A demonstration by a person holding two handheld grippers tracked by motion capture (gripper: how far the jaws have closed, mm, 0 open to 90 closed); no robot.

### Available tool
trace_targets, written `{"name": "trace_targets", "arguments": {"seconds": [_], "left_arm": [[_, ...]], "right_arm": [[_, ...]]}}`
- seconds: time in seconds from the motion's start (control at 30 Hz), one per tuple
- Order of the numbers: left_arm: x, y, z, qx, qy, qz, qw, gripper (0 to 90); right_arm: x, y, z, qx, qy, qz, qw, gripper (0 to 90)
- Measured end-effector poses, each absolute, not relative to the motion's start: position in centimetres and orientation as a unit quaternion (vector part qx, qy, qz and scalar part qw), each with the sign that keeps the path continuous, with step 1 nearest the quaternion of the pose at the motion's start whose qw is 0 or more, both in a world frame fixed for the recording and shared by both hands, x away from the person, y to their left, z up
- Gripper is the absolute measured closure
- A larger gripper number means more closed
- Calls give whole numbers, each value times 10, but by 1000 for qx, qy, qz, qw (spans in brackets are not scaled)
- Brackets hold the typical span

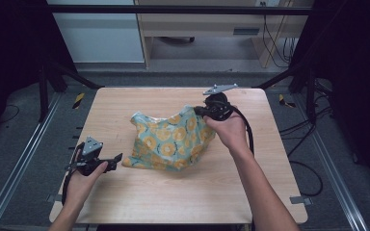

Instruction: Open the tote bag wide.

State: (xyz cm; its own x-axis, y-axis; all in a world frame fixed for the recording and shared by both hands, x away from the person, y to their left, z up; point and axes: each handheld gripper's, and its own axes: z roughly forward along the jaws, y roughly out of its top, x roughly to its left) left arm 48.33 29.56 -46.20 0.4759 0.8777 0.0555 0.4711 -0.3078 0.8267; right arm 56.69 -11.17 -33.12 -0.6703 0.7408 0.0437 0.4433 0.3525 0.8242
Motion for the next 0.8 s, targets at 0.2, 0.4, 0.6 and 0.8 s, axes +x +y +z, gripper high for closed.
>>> {"name": "trace_targets", "arguments": {"seconds": [0.2,0.4,0.6,0.8], "left_arm": [[483,297,-462,765,441,262,389,104],[483,298,-462,769,440,257,386,104],[479,299,-455,760,438,262,402,110],[477,293,-439,760,419,269,417,123]], "right_arm": [[546,-107,-317,345,806,446,181,900],[534,-104,-312,330,807,451,190,900],[520,-101,-310,316,805,464,191,900],[499,-100,-315,295,807,479,178,900]]}}
